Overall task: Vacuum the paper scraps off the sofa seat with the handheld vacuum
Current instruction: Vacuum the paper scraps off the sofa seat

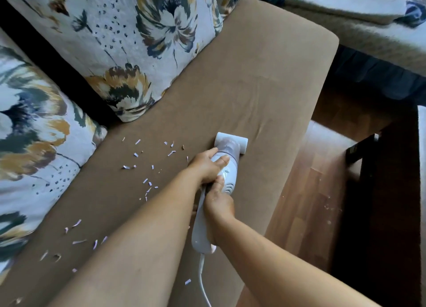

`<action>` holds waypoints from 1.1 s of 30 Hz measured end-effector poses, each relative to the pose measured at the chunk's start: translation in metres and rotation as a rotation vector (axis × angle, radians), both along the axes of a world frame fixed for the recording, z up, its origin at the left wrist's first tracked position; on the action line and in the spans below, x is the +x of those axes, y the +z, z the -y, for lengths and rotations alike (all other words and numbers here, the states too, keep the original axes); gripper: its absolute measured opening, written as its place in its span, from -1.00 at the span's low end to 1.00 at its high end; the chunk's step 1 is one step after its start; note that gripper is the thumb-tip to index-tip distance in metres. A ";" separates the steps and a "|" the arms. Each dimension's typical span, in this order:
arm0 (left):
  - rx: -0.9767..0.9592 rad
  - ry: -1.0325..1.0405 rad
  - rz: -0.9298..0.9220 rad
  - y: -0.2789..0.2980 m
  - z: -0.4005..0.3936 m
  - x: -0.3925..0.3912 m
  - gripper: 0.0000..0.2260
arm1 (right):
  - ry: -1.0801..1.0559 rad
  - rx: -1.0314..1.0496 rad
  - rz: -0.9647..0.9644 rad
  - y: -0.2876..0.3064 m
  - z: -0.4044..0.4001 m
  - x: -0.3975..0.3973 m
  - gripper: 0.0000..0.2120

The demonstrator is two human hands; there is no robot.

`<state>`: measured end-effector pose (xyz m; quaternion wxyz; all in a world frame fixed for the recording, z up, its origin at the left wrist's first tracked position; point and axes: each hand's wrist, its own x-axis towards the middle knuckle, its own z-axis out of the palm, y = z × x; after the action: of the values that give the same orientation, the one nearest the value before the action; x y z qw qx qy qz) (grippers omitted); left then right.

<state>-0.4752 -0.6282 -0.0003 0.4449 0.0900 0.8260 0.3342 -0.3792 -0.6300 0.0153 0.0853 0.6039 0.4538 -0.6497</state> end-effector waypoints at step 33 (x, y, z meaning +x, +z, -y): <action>0.007 0.074 0.079 0.022 0.284 0.094 -0.45 | 0.034 -0.038 0.023 0.032 0.278 0.094 -0.39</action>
<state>-0.3808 -0.9121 0.0216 0.4644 0.0478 0.8092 0.3567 -0.2851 -0.9079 0.0472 0.1131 0.6016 0.4507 -0.6498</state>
